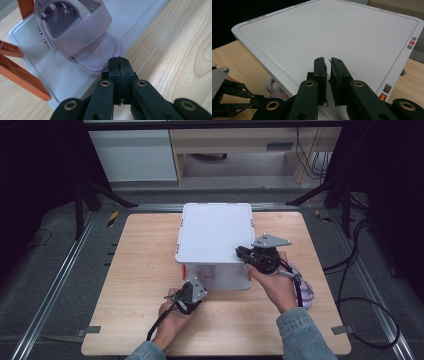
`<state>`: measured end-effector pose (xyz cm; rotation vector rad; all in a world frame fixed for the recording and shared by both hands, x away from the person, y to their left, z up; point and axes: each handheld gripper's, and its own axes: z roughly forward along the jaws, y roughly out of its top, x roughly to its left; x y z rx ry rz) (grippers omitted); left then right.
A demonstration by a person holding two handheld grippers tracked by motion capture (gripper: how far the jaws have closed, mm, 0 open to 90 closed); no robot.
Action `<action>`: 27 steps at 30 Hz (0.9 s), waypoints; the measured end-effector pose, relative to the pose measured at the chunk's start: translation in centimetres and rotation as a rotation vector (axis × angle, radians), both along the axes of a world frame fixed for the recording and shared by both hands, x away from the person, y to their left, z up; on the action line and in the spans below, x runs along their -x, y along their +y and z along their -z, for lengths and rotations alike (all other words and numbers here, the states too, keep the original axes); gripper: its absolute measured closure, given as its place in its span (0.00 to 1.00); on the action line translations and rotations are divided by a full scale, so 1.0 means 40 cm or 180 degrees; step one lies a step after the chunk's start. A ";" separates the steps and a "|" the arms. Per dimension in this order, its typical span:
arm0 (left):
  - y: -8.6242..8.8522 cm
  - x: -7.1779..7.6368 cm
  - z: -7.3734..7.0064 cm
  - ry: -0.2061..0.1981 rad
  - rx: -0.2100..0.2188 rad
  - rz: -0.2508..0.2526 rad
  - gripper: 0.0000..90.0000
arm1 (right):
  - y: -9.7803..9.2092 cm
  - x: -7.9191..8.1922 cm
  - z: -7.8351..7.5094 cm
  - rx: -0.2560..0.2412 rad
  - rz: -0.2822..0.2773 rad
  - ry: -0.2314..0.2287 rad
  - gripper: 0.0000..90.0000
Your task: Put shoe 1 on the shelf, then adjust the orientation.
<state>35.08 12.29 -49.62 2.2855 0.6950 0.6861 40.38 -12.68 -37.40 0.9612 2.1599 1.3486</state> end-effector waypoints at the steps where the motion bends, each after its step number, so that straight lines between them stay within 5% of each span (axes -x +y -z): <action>1: -0.001 -0.001 -0.001 0.0008 0.0000 -0.0005 0.99 | 0.000 0.000 0.000 0.0002 0.0000 0.0000 0.92; 27: -0.012 -0.043 0.010 0.0019 0.0061 -0.0135 0.99 | -0.001 -0.002 -0.001 0.0006 -0.0017 0.0014 0.92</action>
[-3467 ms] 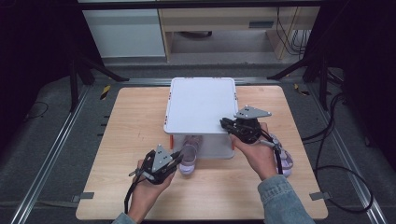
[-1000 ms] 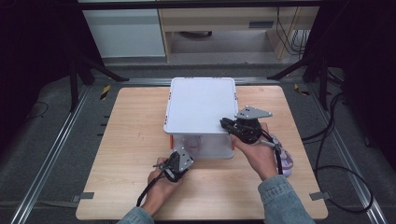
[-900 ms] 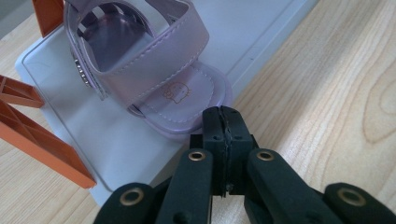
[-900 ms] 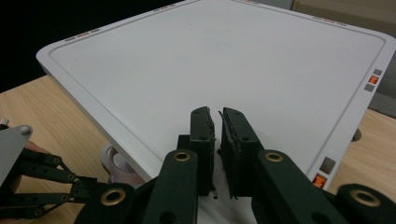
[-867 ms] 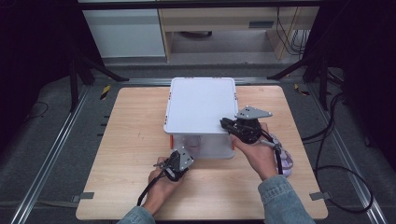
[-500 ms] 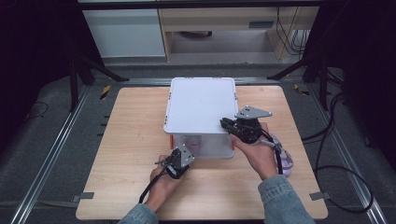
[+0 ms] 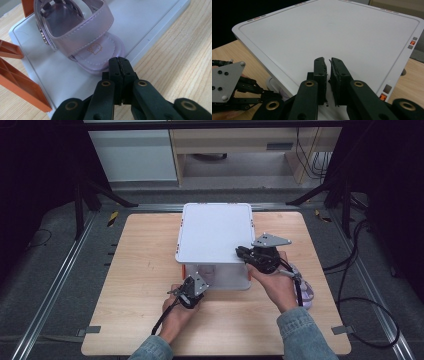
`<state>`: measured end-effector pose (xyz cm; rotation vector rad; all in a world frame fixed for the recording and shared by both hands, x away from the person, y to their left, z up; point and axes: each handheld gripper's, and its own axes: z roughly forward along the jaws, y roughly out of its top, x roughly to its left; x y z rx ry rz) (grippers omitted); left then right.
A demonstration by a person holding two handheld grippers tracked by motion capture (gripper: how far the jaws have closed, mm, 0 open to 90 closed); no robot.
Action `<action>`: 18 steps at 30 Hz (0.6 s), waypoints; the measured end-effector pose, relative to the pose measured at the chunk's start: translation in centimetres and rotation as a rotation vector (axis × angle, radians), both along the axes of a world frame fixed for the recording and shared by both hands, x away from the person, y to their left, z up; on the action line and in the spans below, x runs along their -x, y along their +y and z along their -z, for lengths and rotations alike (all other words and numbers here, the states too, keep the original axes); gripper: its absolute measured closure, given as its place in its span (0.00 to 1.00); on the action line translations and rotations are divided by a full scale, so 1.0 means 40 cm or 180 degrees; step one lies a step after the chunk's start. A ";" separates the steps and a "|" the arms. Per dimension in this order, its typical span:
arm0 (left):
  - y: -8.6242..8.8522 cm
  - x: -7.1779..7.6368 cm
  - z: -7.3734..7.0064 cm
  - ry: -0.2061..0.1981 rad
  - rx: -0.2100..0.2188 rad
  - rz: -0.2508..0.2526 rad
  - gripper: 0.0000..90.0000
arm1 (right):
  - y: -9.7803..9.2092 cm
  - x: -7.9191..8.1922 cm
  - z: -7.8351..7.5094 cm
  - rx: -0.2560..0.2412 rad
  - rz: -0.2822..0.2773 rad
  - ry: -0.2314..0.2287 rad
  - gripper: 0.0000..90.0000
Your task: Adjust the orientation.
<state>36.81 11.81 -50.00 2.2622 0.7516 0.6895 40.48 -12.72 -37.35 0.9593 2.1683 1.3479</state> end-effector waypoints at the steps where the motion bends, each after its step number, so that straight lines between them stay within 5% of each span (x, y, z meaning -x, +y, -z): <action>1: 0.000 -0.001 0.001 0.0001 0.0002 -0.0001 0.99 | 0.000 0.000 0.000 0.0000 -0.0002 0.0001 0.92; 10: 0.001 -0.004 -0.010 0.0007 0.0074 -0.0051 0.99 | 0.000 0.000 0.000 -0.0005 0.0012 0.0004 0.90; 15: 0.022 0.019 -0.030 0.0084 0.0310 -0.0053 0.94 | -0.010 0.004 -0.002 -0.0014 0.0092 -0.0018 0.72; 18: 0.052 0.039 -0.044 0.0191 0.0432 -0.0083 0.81 | -0.037 0.022 -0.001 -0.0002 0.0163 -0.0054 0.64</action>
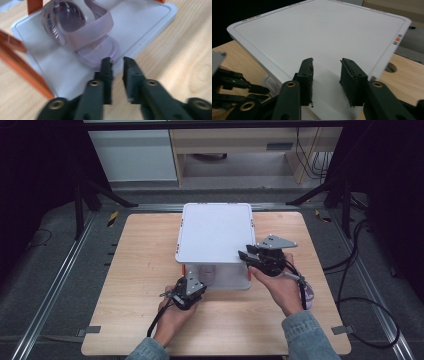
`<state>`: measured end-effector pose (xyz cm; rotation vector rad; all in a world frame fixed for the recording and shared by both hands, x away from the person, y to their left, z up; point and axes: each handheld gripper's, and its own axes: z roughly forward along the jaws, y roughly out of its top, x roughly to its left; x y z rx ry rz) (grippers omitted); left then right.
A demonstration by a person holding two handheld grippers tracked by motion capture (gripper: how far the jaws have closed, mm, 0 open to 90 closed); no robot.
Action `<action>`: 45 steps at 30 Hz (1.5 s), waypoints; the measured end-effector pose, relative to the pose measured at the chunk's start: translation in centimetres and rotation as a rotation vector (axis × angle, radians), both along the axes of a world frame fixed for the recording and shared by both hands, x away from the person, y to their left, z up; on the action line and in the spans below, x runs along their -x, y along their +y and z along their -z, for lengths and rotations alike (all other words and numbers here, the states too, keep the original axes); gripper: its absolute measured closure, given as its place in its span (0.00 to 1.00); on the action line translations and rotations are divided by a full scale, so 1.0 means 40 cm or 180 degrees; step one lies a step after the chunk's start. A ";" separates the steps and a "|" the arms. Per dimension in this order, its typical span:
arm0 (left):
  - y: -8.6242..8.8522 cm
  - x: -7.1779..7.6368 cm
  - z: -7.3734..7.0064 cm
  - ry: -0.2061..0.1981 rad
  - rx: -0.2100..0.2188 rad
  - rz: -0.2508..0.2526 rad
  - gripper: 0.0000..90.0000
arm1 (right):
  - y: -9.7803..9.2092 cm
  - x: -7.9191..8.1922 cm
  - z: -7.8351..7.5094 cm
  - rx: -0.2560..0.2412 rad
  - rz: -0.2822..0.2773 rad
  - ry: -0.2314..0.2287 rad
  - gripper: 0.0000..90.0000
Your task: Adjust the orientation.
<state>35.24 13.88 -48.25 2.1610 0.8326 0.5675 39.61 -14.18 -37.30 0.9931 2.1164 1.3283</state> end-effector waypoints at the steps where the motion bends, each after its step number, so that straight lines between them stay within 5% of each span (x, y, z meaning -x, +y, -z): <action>1: 0.012 0.006 -0.004 0.0035 0.0050 -0.0020 0.78 | -0.014 0.008 0.001 -0.0030 0.0035 -0.0019 0.63; 5: 0.062 0.028 -0.024 0.0128 0.0181 -0.0102 0.63 | -0.070 0.044 -0.003 -0.0094 0.0206 -0.0081 0.53; 10: 0.139 0.056 -0.039 0.0010 0.0211 -0.0299 0.44 | -0.139 0.085 0.004 -0.0033 0.0402 -0.0110 0.47; 13: 0.184 0.050 -0.037 -0.0030 0.0152 -0.0492 0.35 | -0.177 0.104 0.022 0.0042 0.0497 -0.0074 0.46; 20: 0.264 0.026 -0.036 0.0010 0.0318 -0.0794 0.20 | -0.246 0.145 0.078 0.0175 0.0603 0.0034 0.50; 29: 0.295 0.019 -0.029 0.0038 0.0407 -0.0907 0.13 | -0.296 0.162 0.166 0.0260 0.0781 0.0237 0.56; 45: 0.316 0.008 -0.025 0.0169 0.0589 -0.1021 0.15 | -0.318 0.163 0.232 0.0501 0.0887 0.0483 0.61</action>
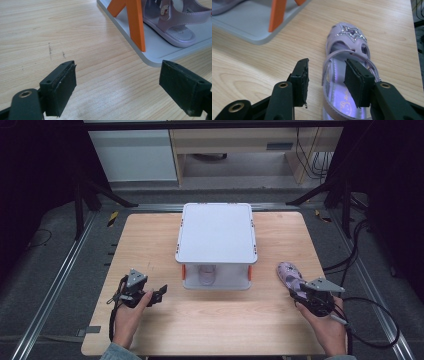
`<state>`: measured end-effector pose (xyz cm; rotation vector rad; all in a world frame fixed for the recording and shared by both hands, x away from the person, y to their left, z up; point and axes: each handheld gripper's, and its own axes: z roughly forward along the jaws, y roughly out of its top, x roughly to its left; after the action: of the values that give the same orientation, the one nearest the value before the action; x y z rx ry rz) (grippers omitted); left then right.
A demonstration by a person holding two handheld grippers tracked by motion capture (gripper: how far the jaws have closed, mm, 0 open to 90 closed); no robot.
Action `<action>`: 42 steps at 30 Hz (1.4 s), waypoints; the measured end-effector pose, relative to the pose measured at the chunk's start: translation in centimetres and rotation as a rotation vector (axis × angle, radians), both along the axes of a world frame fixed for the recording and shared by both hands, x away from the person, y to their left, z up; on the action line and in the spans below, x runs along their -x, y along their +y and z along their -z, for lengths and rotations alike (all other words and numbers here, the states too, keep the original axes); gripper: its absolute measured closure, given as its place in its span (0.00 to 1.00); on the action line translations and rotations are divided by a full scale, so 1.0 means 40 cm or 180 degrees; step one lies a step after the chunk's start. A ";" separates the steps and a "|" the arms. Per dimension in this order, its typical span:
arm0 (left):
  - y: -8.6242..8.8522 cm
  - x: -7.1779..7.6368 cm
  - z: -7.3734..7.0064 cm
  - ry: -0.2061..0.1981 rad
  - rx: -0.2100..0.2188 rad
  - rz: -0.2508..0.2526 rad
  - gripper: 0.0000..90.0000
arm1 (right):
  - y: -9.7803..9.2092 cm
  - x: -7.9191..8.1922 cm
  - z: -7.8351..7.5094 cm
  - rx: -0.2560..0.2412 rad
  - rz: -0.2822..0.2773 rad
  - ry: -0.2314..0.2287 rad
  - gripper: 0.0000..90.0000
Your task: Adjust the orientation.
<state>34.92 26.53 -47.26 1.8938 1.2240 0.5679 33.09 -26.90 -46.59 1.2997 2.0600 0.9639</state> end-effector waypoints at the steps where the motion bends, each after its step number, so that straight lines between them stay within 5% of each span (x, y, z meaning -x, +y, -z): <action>1: 0.000 0.001 -0.001 0.0003 -0.0010 0.0010 0.15 | 0.001 -0.004 0.004 -0.0004 -0.0009 0.0027 0.62; 7: 0.000 0.002 0.000 0.0010 -0.0006 0.0005 0.15 | 0.011 -0.031 0.029 0.0044 -0.0062 0.0164 0.82; 11: 0.002 0.001 -0.001 0.0007 0.0005 -0.0013 0.16 | 0.002 -0.033 0.029 0.0053 -0.0099 0.0123 0.94; 18: 0.002 0.000 -0.001 -0.0001 0.0003 -0.0034 0.16 | 0.021 0.067 -0.024 -0.0127 -0.0370 0.0013 0.95; 23: 0.003 0.001 -0.002 -0.0001 -0.0015 -0.0036 0.16 | 0.097 0.128 -0.052 -0.0188 -0.0731 -0.0011 0.95; 31: 0.004 0.000 -0.002 0.0000 -0.0007 -0.0037 0.16 | 0.283 0.153 -0.037 -0.0316 -0.1379 0.0106 0.94; 35: 0.004 0.000 -0.003 -0.0009 0.0001 -0.0033 0.17 | 0.363 0.156 -0.012 -0.0345 -0.1578 0.0194 0.94; 42: 0.003 -0.001 -0.001 0.0000 0.0000 -0.0032 0.17 | 0.421 0.170 0.022 -0.0305 -0.1775 0.0312 0.93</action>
<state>34.95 26.63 -47.20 1.8886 1.2341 0.5730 26.29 -10.06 -47.46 0.8330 2.5453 1.2622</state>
